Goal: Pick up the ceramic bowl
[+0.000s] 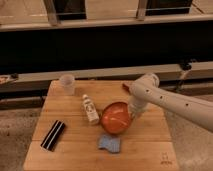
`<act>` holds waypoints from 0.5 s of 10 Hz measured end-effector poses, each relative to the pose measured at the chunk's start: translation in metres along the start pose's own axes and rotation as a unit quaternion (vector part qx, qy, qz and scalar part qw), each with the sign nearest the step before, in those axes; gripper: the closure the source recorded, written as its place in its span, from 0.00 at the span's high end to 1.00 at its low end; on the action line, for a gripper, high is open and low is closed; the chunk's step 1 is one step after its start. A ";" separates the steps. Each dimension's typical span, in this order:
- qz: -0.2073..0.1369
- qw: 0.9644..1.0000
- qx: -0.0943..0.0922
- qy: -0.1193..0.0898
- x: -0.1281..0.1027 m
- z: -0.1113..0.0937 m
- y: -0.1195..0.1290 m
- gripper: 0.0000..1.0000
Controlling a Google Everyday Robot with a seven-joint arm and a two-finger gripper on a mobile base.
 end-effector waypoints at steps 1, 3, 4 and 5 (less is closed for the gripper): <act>0.001 1.000 0.003 0.002 0.001 -0.004 0.001 0.01; 0.000 1.000 0.006 0.001 0.001 -0.006 0.000 0.00; 0.000 1.000 0.010 0.000 0.001 -0.006 0.000 0.00; 0.002 1.000 0.012 -0.001 0.001 -0.006 0.002 0.00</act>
